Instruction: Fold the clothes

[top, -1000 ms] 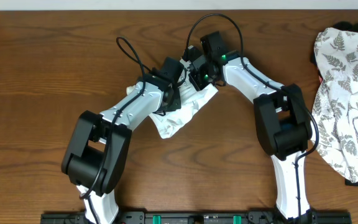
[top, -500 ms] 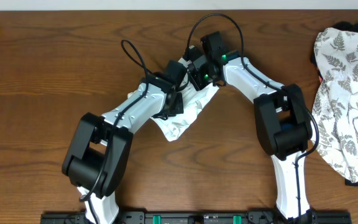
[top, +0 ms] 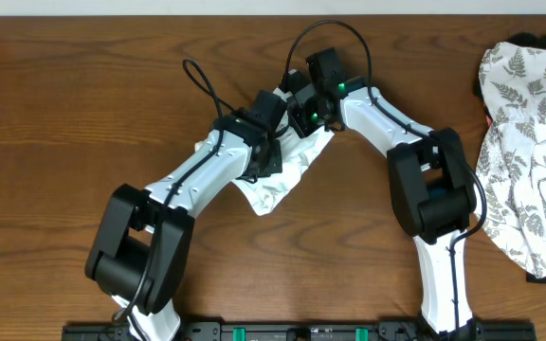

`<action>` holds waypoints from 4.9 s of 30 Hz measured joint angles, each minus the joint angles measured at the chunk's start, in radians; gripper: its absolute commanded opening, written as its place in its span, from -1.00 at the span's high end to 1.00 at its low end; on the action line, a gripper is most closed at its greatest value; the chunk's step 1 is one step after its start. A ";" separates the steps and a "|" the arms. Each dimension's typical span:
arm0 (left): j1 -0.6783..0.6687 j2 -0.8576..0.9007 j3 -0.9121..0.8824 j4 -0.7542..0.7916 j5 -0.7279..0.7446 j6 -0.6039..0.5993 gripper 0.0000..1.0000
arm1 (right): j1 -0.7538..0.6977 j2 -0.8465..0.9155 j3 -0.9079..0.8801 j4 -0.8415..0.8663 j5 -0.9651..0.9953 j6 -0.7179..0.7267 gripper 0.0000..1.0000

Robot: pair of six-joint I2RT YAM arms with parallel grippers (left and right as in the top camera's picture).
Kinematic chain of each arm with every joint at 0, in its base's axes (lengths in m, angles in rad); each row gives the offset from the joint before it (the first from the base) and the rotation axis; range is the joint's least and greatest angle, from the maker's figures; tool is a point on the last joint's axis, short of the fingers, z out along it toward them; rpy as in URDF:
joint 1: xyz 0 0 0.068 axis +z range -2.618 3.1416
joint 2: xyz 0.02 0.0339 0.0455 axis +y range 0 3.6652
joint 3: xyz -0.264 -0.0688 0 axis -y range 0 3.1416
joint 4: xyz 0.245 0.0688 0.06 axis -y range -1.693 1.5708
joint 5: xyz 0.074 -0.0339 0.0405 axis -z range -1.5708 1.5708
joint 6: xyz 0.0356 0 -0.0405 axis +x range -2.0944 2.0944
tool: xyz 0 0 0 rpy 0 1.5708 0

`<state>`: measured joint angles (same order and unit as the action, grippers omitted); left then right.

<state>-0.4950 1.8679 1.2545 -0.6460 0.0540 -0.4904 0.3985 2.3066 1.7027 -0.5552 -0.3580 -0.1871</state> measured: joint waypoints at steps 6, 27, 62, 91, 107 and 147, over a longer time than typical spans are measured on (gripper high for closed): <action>0.000 0.028 -0.049 0.028 0.000 -0.023 0.86 | 0.000 0.000 0.002 -0.003 -0.013 0.003 0.70; -0.075 -0.187 0.040 0.069 -0.031 0.246 -0.57 | -0.093 -0.015 0.156 -0.071 -0.003 0.161 -0.98; -0.193 0.092 0.029 0.209 -0.175 0.531 -0.73 | -0.518 -0.136 0.181 -0.465 0.307 0.206 -0.98; -0.208 0.212 0.059 0.327 -0.425 0.472 0.11 | -0.518 -0.136 0.181 -0.466 0.307 0.206 -0.98; -0.210 0.229 0.059 0.328 -0.489 0.491 0.88 | -0.518 -0.136 0.181 -0.466 0.307 0.206 -0.99; 0.202 -0.014 0.025 0.278 -0.161 0.624 0.88 | -0.518 -0.136 0.181 -0.466 0.307 0.206 -0.99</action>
<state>-0.2932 1.8538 1.2793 -0.3683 -0.1074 0.1341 -0.1196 2.1708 1.8839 -1.0210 -0.0509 0.0185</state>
